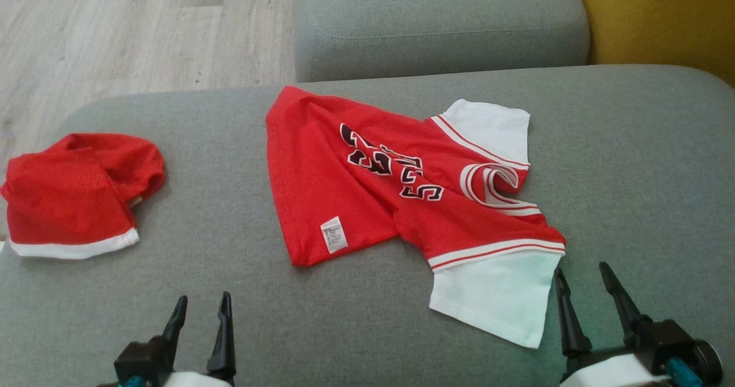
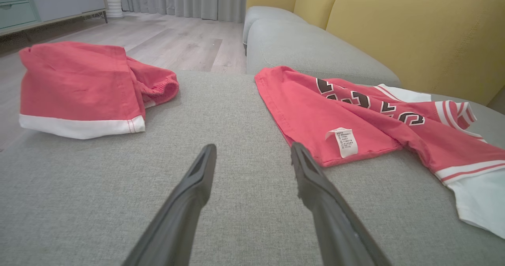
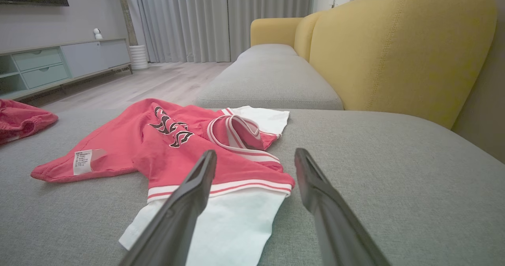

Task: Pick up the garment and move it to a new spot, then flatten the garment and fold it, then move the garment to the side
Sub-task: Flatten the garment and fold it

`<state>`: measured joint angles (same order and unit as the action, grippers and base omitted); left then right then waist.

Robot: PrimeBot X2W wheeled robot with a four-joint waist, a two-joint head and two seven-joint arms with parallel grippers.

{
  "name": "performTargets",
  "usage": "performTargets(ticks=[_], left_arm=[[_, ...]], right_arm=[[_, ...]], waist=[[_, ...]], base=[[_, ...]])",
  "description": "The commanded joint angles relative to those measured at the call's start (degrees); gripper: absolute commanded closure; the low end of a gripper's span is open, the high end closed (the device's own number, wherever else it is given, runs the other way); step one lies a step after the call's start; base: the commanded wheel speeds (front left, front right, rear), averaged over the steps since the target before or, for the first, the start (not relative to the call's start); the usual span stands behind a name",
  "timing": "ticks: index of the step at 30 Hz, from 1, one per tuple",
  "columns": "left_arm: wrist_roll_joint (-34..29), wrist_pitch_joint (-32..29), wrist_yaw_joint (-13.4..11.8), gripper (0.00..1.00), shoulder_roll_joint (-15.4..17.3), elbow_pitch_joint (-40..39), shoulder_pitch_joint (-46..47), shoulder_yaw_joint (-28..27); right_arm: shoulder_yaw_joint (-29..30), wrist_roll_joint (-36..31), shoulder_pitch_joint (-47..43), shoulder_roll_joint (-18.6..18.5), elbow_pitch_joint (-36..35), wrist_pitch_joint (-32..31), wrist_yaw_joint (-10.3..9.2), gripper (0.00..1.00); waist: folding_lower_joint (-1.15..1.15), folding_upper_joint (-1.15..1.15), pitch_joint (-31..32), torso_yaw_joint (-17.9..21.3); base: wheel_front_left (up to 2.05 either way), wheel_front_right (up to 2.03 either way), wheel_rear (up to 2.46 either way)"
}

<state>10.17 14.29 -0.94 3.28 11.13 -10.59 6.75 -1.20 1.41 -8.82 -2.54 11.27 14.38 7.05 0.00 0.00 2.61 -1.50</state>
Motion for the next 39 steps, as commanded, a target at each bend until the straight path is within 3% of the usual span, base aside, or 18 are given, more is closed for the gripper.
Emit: performTargets(ticks=[1,34,39], left_arm=[[-0.37,0.71,0.20,0.00,-0.36,-2.09,1.42,-2.12],[-1.15,0.71,-0.02,0.00,-0.40,-3.02,2.07,-1.64],[-0.66,-3.14,-1.25,0.00,-0.40,2.01,5.60,1.42]], right_arm=[[-1.37,0.23,1.96,-0.33,-1.51,0.62,0.44,0.00],[1.19,5.58,6.28,-0.33,6.76,0.49,0.44,0.00],[0.91,6.61,8.92,-0.33,11.45,-9.59,0.44,0.00]], waist=[[0.00,0.00,0.08,-0.11],[0.00,0.00,0.19,-2.03],[0.00,0.00,-0.81,-1.54]], base=[[0.00,0.00,0.00],[0.00,0.00,0.00],[0.00,0.00,0.00]])
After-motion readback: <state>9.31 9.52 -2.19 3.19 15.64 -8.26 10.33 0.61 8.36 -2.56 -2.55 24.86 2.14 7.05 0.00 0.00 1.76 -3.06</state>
